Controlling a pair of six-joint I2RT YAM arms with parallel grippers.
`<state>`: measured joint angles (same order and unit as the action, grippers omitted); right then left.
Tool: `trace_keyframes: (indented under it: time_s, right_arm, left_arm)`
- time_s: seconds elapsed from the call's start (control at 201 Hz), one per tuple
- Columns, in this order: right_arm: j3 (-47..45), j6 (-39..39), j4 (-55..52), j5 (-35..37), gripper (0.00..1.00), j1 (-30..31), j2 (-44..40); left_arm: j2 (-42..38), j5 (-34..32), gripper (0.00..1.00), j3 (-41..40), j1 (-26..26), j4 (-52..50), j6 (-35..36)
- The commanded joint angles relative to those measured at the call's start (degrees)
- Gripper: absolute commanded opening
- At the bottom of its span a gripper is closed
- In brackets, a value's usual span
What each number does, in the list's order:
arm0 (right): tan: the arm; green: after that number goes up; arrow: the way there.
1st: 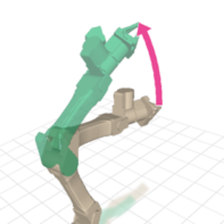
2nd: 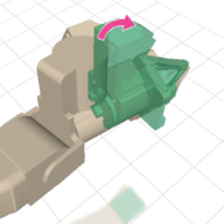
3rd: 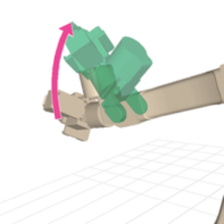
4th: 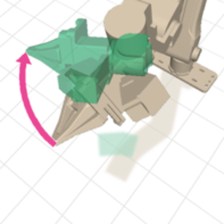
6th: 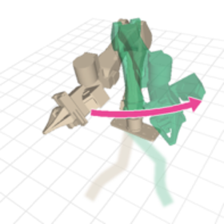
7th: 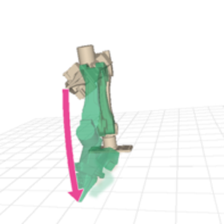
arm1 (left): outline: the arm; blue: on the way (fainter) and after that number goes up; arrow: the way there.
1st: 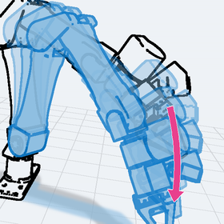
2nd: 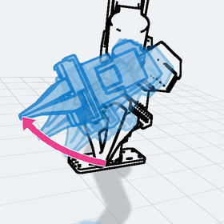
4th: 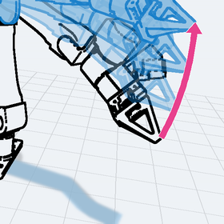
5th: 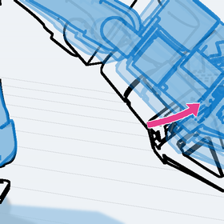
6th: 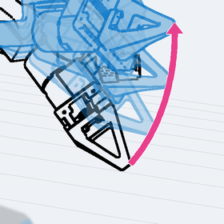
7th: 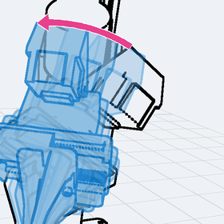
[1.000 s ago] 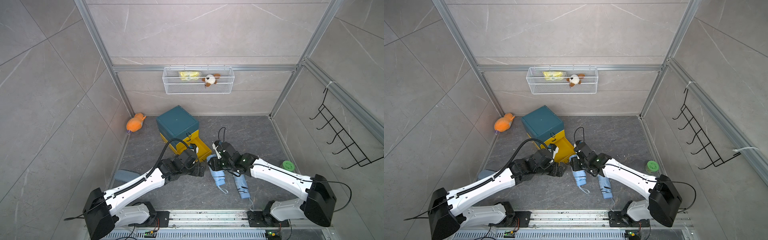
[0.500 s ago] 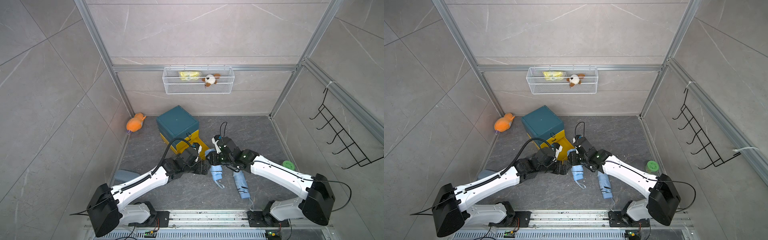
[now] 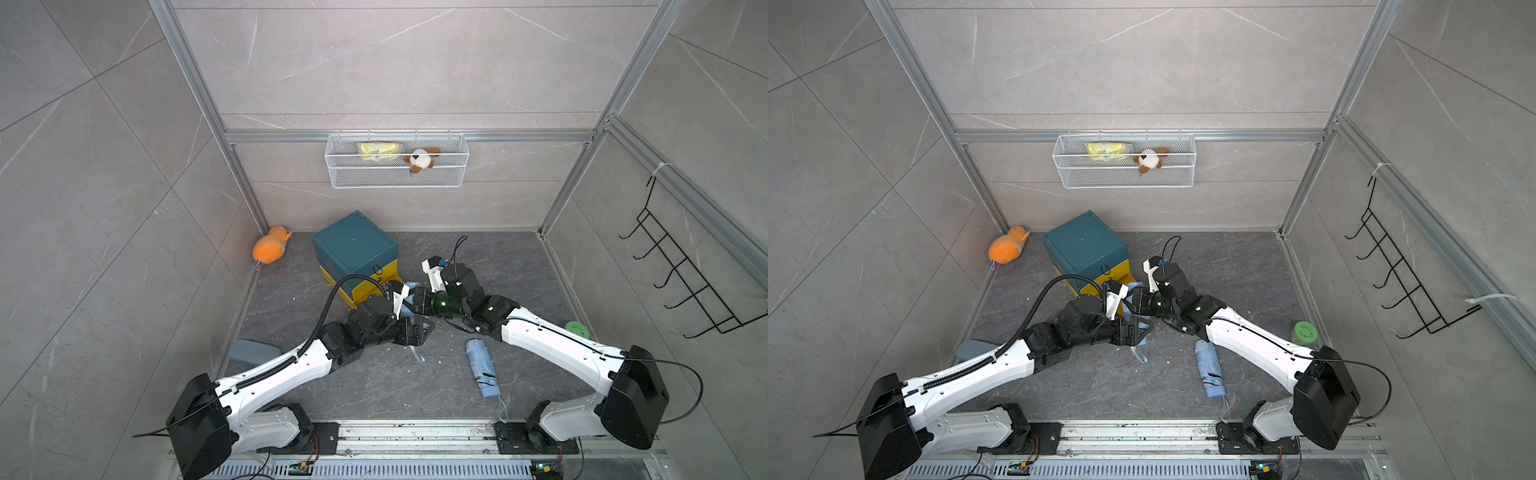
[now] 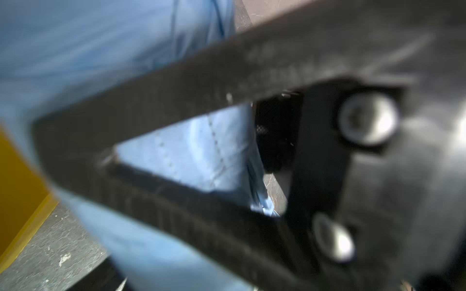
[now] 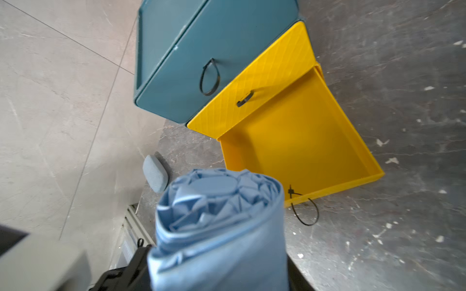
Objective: Place the umbrella in the drawer by color
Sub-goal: Place the umbrella in the drawer.
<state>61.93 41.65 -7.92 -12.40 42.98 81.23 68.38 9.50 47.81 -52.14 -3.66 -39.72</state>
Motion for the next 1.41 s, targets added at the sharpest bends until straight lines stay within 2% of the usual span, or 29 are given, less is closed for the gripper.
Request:
trace_keyframes:
  time_s: [0.0, 0.119, 0.229, 0.319, 0.458, 0.533, 0.592, 0.682, 0.796, 1.02, 1.403]
  right_arm:
    - [2.0, 2.54, 5.14, -2.71, 0.37, 0.0, -0.94]
    - [0.71, 3.86, 7.06, -3.66, 0.37, -0.22, -1.4]
    - [0.04, 4.41, 7.77, -3.88, 0.37, -0.39, -1.76]
    - [-0.41, 4.54, 8.0, -4.06, 0.37, -0.54, -1.99]
    - [-1.57, 5.19, 9.21, -4.56, 0.39, -0.92, -2.37]
    - [-2.15, 5.29, 9.54, -4.86, 0.44, -1.22, -2.65]
    - [-2.51, 5.26, 9.59, -5.51, 0.52, -1.67, -2.97]
    - [-3.36, 4.72, 9.16, -5.97, 0.7, -3.04, -4.65]
    - [-5.18, 3.56, 8.06, -5.3, 0.79, -5.34, -8.77]
    - [-7.01, -0.33, 4.16, -5.86, 0.83, -9.82, -15.58]
    - [-9.85, -4.67, 6.1, -20.54, 0.85, -15.28, -15.89]
  left_arm:
    - [0.28, -0.58, 0.93, 2.03, -0.24, 1.75, 0.05]
    - [0.14, -2.45, 0.93, 2.92, -0.24, 0.19, 1.19]
    - [-0.51, -3.48, 0.85, 2.83, 0.02, -0.31, 1.65]
    - [-1.38, -4.03, 0.73, 2.55, 0.35, -0.39, 1.83]
    - [-2.0, -3.58, 0.49, 2.2, 1.54, -0.82, 1.77]
    - [-2.32, -2.73, 0.42, 1.9, 2.5, -0.99, 1.7]
    - [-2.73, -2.0, 0.41, 1.73, 3.32, -1.22, 1.81]
    - [-3.54, -0.59, 0.38, 1.92, 4.71, -2.41, 2.52]
    - [-4.89, 0.77, 0.34, 2.63, 6.8, -4.95, 4.21]
    - [-5.44, 8.5, 0.32, 4.33, 11.51, -6.7, 6.22]
    - [1.78, 21.8, 0.31, 9.38, 12.77, -6.76, 8.65]
